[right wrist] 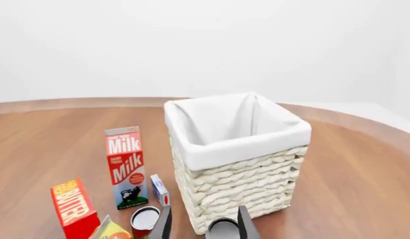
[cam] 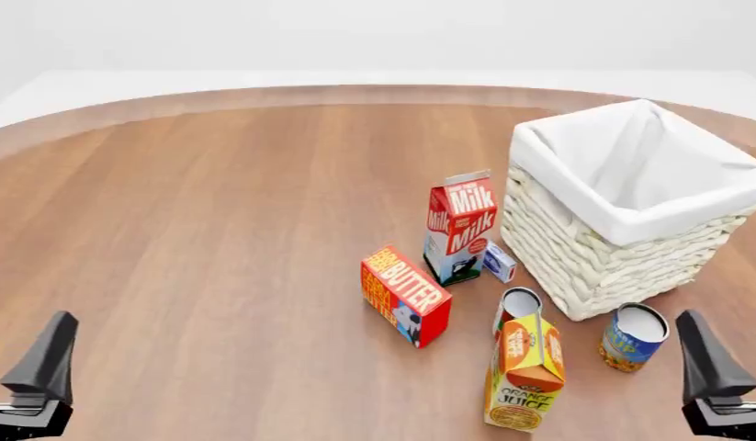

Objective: Pick up the alphabet soup, and put it in the basket.

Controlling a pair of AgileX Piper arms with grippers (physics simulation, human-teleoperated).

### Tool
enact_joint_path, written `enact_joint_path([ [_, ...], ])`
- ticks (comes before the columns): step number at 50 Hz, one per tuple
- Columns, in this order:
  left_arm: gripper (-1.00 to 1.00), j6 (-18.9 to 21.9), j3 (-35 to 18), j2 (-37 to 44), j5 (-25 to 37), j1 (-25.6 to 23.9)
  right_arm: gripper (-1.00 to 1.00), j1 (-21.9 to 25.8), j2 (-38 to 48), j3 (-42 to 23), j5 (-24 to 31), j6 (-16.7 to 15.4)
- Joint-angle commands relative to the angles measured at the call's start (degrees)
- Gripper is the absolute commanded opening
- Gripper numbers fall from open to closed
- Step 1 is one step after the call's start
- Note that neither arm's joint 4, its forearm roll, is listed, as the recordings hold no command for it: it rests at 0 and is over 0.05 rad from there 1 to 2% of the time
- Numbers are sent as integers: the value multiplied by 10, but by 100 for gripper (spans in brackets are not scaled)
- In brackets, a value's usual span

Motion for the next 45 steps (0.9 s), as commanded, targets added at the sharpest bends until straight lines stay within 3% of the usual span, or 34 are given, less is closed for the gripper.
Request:
enact_joint_path([
  [1,100,0,0,0,0,0,100,12,28,-24,-1,-10],
  [14,100,0,0,0,0,0,100,17,55,-40,3,-19],
  [34,100,0,0,0,0,0,100,15,51,-86,98,-41],
  [45,100,0,0,0,0,0,100,-9,58,-74,96,-44],
])
